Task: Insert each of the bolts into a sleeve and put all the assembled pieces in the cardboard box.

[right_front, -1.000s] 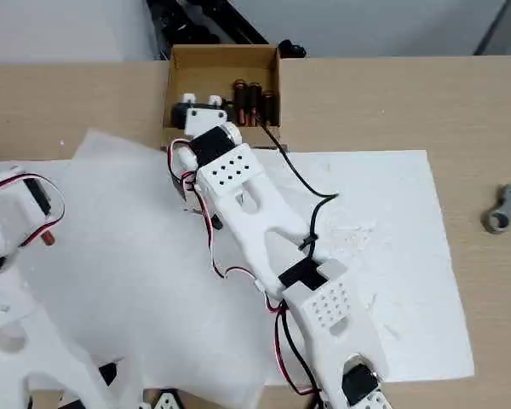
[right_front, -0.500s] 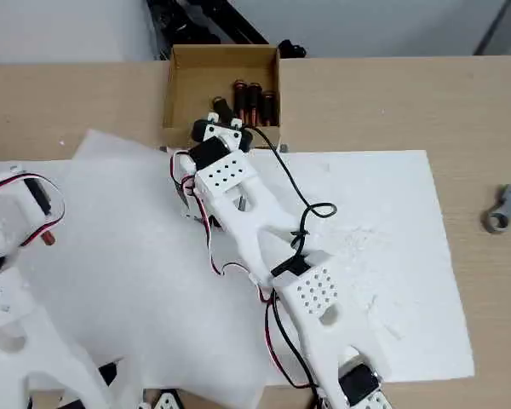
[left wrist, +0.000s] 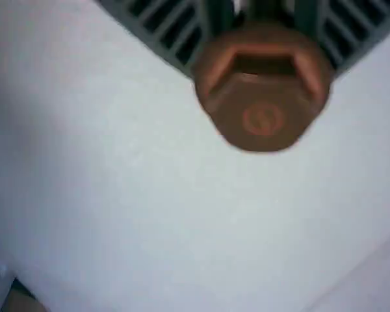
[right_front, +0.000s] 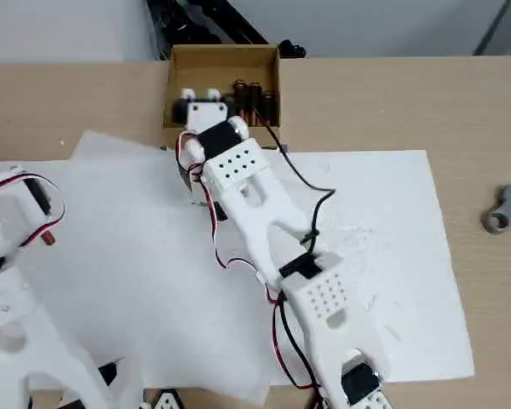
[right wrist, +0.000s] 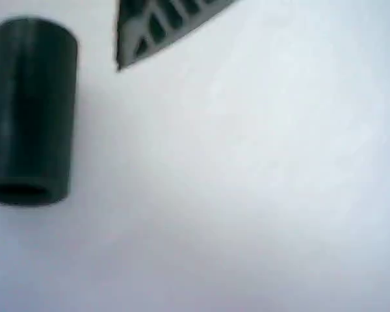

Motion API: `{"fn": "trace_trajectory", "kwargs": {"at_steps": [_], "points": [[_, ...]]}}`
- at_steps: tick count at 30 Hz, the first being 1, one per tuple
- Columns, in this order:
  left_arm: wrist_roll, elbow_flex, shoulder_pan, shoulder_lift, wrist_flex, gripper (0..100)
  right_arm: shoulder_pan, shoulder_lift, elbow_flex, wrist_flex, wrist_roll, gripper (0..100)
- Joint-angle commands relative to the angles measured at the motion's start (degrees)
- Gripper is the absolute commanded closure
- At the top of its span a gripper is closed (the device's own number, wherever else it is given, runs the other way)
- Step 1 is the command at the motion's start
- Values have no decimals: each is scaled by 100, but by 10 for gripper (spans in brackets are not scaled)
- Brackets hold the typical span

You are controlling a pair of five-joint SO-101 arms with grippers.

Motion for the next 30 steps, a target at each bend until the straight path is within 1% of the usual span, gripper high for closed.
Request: {"fn": "trace_trajectory", "kwargs": {"at_steps": [1, 4, 8, 16, 30], "points": [[-62, -31, -35, -123, -167, 995, 84, -725, 123, 31, 747, 864], [-53, -31, -35, -123, -167, 995, 110, -760, 229, -4, 1064, 864], [-44, -31, -35, -123, -167, 995, 119, -374, 202, -31, 1240, 864], [-44, -31, -35, -123, -158, 995, 101, 374, 158, -426, 1204, 864], [-53, -31, -35, -141, -132, 995, 101, 1015, 141, -576, 1240, 869]]}}
